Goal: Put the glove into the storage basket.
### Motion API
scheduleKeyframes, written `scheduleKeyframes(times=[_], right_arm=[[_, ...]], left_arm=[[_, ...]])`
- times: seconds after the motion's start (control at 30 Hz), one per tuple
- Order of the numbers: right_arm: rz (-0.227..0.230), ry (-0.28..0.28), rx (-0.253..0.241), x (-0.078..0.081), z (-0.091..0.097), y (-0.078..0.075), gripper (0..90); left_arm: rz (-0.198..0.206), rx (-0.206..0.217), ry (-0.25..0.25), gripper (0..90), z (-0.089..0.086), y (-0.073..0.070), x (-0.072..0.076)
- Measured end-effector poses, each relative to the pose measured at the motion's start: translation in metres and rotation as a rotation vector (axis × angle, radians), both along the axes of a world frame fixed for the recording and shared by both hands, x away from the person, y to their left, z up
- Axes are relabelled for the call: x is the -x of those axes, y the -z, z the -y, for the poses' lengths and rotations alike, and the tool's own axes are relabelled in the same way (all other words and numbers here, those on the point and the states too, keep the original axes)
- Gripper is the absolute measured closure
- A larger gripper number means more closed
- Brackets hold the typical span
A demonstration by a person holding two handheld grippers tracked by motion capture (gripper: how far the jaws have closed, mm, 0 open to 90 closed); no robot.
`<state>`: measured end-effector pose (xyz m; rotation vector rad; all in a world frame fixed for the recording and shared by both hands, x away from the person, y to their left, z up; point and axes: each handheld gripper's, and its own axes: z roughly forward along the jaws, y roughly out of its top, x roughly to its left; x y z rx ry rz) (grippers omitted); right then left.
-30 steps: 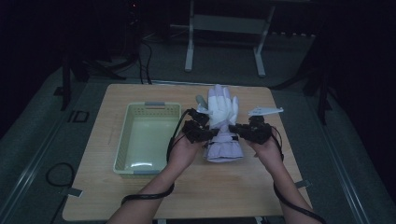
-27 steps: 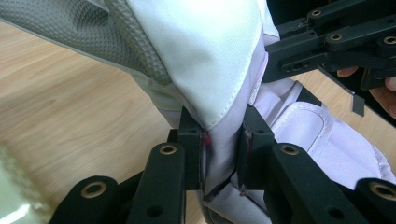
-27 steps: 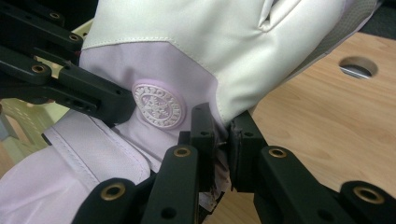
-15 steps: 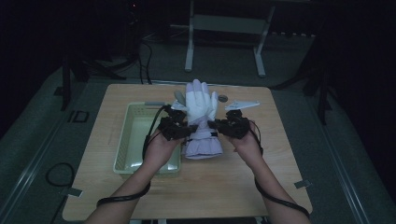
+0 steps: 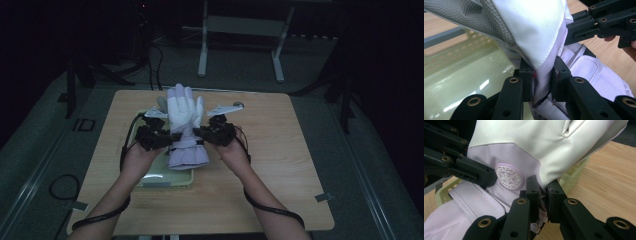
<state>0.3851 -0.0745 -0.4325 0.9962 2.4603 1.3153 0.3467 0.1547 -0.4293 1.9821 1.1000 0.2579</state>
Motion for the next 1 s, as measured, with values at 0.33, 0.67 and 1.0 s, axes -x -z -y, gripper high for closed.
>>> scheduleKeyframes(times=[0.33, 0.67, 1.0], right_arm=[[-0.032, -0.026, 0.03, -0.004, -0.05, 0.02, 82.2], [-0.096, -0.013, 0.127, -0.009, -0.069, 0.06, 82.2], [-0.088, -0.021, 0.224, -0.001, -0.081, 0.074, 81.7]], left_arm=[[-0.057, -0.004, -0.039, 74.8, -0.042, 0.023, 0.0], [-0.167, 0.005, -0.041, 74.6, -0.051, 0.068, -0.013], [-0.242, -0.046, -0.056, 72.5, -0.05, 0.083, -0.014]])
